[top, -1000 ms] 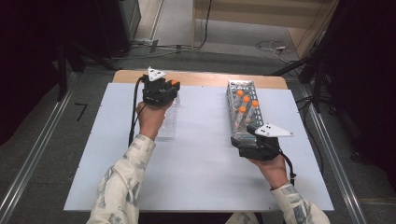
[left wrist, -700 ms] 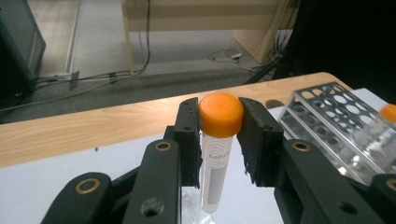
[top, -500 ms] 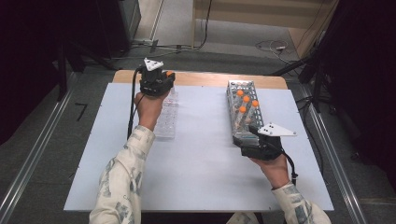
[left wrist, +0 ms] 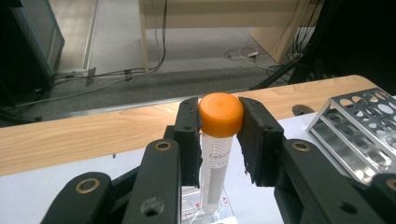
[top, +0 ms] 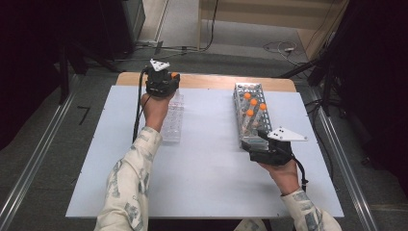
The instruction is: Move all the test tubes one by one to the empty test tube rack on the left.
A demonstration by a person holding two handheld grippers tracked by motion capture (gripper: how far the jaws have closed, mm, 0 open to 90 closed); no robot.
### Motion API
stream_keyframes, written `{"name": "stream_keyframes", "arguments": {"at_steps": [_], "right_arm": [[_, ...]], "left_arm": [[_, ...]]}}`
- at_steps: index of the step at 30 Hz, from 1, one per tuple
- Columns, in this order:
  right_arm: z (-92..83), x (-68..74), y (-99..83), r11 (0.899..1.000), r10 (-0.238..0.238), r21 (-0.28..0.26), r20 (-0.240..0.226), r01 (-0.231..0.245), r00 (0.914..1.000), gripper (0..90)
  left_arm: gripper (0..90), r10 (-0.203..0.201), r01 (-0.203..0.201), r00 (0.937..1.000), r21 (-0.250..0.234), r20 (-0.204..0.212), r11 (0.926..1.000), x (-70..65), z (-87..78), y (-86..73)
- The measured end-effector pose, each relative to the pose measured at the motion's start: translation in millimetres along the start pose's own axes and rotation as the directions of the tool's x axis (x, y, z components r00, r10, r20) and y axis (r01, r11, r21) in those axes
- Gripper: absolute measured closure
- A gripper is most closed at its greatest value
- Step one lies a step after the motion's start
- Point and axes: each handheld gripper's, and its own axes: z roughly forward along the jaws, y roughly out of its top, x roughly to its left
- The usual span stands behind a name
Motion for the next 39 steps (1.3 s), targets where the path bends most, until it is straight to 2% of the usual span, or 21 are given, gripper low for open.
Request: {"name": "stream_keyframes", "arguments": {"at_steps": [21, 28, 30, 39], "right_arm": [[1.0, 0.2, -0.3, 1.0, -0.001, 0.005, 0.001, 0.001, 1.0, 21.6], [2.6, 1.0, -0.7, 1.0, -0.004, 0.009, 0.002, 0.004, 1.0, 21.6], [2.6, 0.8, -0.8, 1.0, -0.002, 0.009, 0.002, 0.002, 1.0, 21.7], [3.4, 1.2, -1.3, 1.0, 0.0, 0.013, 0.002, 0.0, 1.0, 21.7]], "left_arm": [[69.7, 0.039, -0.038, 0.9992, 0.093, -0.008, 0.9949, -4.4, 16.7, -28.8], [69.3, 0.054, -0.052, 0.9985, 0.126, -0.009, 0.9906, -4.6, 19.9, -32.2], [68.9, 0.044, -0.043, 0.999, 0.126, -0.004, 0.9911, -4.3, 20.4, -33.6], [68.8, 0.051, -0.05, 0.9987, 0.14, -0.005, 0.9889, -5.1, 22.8, -37.4]]}}
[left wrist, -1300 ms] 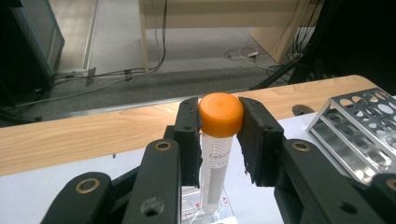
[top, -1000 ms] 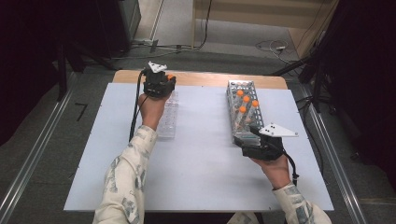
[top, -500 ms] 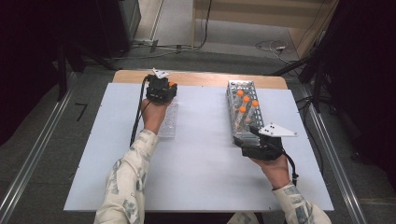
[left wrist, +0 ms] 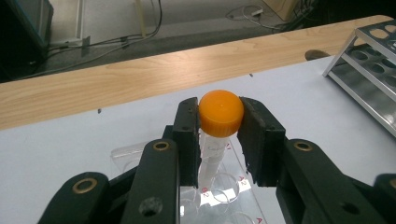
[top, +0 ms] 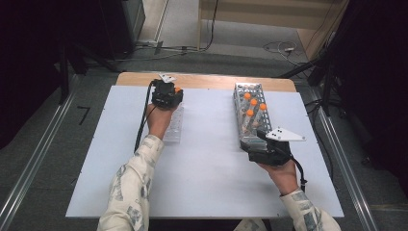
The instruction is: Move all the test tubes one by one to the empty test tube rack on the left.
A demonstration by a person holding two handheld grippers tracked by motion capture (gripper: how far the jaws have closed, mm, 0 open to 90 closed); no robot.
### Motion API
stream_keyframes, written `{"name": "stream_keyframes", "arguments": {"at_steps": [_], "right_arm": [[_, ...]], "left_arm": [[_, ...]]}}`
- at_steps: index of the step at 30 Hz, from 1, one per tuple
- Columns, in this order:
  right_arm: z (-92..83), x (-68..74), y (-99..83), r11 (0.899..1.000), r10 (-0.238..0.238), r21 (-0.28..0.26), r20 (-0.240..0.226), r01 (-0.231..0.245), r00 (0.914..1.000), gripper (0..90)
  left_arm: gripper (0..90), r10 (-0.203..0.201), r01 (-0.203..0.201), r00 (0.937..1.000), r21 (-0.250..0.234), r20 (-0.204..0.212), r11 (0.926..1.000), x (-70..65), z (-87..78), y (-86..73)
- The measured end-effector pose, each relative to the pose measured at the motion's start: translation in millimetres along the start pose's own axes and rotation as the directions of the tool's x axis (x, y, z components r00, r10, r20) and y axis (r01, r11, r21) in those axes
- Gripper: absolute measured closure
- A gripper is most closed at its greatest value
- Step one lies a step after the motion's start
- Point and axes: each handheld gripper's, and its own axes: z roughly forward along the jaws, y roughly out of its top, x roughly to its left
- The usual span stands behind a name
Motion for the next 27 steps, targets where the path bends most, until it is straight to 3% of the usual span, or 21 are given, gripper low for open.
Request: {"name": "stream_keyframes", "arguments": {"at_steps": [5, 14, 19, 24, 27], "right_arm": [[0.6, 0.4, -0.1, 1.0, 0.0, 0.001, -0.002, 0.0, 1.0, 21.7], [0.7, -1.5, -0.4, 1.0, 0.004, -0.004, 0.013, -0.004, 0.9999, 21.9], [2.3, -3.8, -0.8, 1.0, 0.013, -0.002, 0.038, -0.013, 0.9992, 22.7], [8.8, -8.8, -0.7, 1.0, 0.029, -0.002, 0.076, -0.029, 0.9966, 25.6], [13.8, -10.2, 0.1, 0.999, 0.034, -0.002, 0.098, -0.034, 0.9946, 26.6]], "left_arm": [[67.4, -0.004, 0.004, 1.0, -0.001, 0.007, 1.0, 0.3, 0.0, -0.1], [50.0, -0.055, 0.056, 0.998, -0.031, 0.031, 0.998, 5.9, -7.5, 1.3], [37.6, -0.092, 0.095, 0.9947, -0.077, 0.046, 0.9925, 6.6, -20.1, 1.4], [19.4, -0.081, 0.084, 0.9962, -0.109, 0.032, 0.9905, 0.5, -37.3, 0.4], [11.9, -0.071, 0.077, 0.9962, -0.117, 0.05, 0.9902, -4.1, -48.0, -1.8]]}}
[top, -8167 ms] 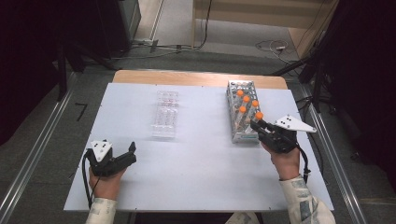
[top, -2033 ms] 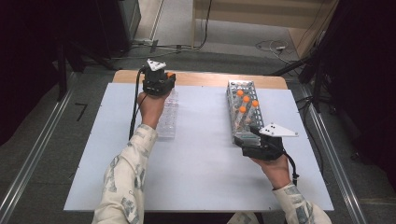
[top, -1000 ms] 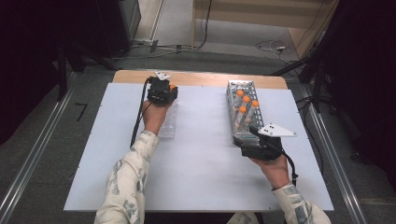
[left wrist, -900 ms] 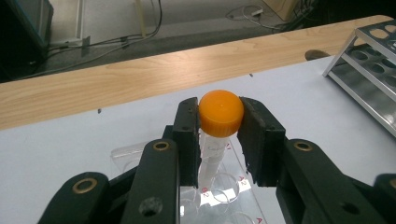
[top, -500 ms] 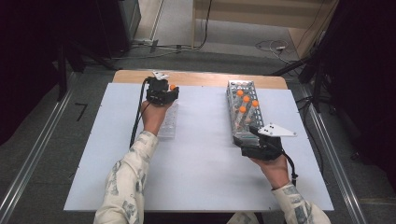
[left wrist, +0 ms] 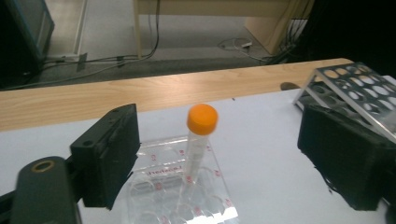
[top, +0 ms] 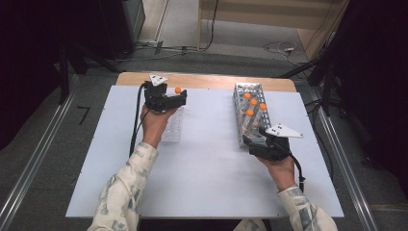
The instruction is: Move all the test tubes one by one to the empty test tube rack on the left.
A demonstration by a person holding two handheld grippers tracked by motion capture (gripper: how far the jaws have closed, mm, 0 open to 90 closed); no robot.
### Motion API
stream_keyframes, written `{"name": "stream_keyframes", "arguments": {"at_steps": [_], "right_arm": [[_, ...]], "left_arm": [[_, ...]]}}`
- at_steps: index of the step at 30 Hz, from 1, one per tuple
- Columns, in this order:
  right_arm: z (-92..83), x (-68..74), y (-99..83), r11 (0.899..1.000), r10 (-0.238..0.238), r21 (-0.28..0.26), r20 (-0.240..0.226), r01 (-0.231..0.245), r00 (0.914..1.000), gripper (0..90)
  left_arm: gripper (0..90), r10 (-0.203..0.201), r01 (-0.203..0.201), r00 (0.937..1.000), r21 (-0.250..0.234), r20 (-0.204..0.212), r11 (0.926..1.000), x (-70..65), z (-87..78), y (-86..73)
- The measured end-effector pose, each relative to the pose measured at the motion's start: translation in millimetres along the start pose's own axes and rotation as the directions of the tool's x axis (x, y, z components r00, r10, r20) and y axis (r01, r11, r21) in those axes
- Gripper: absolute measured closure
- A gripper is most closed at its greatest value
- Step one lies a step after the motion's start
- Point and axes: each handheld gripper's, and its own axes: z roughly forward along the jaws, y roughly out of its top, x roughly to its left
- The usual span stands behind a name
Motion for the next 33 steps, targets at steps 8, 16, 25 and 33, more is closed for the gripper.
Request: {"name": "stream_keyframes", "arguments": {"at_steps": [8, 16, 25, 33], "right_arm": [[7.0, -4.0, 5.0, 1.0, 0.013, -0.011, 0.036, -0.013, 0.9993, 28.4], [14.1, -5.4, 8.9, 1.0, 0.011, -0.015, 0.053, -0.011, 0.9985, 31.2], [26.4, -9.4, 14.0, 1.0, 0.003, -0.015, 0.065, -0.002, 0.9979, 40.3], [36.3, -14.7, 19.6, 1.0, 0.02, -0.02, 0.073, -0.019, 0.9972, 44.5]], "left_arm": [[8.7, 0.042, -0.042, 0.999, -0.03, 0.011, 0.9987, -16.1, -30.6, -15.4], [8.7, 0.084, -0.083, 0.9957, -0.049, 0.037, 0.9954, -34.4, -59.7, -51.5], [8.7, 0.112, -0.11, 0.9925, -0.036, 0.049, 0.9933, -37.6, -81.0, -75.8], [8.7, 0.114, -0.111, 0.9911, -0.039, 0.068, 0.993, -41.8, -90.9, -79.4]]}}
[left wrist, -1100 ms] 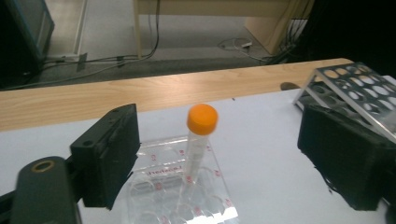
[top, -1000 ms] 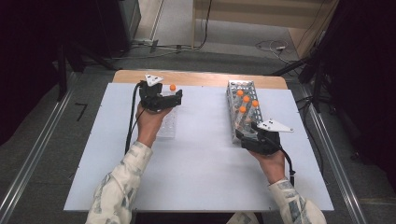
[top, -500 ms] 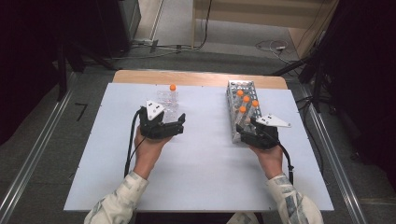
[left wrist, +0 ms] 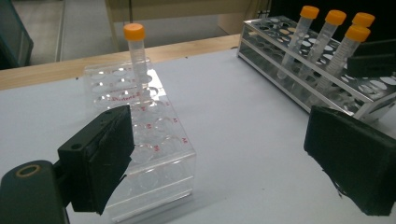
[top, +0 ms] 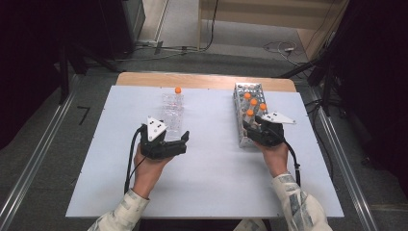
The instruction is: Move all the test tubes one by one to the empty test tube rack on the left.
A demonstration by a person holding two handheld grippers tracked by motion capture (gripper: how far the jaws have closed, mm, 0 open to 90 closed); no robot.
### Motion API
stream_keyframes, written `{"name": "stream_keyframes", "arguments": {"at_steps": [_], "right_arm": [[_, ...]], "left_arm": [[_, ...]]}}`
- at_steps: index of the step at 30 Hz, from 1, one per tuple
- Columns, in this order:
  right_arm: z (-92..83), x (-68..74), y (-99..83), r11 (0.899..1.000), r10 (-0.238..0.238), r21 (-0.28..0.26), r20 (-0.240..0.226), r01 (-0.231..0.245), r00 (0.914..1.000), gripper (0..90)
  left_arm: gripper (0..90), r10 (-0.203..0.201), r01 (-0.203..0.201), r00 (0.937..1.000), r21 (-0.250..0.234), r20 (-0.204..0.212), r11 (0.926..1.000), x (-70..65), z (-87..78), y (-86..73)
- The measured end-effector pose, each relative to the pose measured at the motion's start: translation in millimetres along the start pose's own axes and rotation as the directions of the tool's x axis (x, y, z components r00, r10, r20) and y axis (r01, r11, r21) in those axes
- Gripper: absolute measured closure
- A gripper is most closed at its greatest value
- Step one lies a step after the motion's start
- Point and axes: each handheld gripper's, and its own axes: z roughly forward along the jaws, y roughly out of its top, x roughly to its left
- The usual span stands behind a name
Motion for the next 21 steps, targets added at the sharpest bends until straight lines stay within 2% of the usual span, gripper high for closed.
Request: {"name": "stream_keyframes", "arguments": {"at_steps": [8, 21], "right_arm": [[9.3, 0.3, 2.0, 1.0, -0.003, 0.005, 0.006, 0.003, 1.0, 49.3], [15.1, 1.9, 3.1, 1.0, -0.013, 0.0, 0.011, 0.013, 0.9999, 66.3]], "left_arm": [[7.3, 0.007, -0.007, 1.0, 0.013, 0.004, 0.9999, -4.0, -1.5, -2.4], [7.1, 0.003, -0.004, 0.9998, 0.031, 0.022, 0.9995, -4.7, 1.0, -6.3]]}}
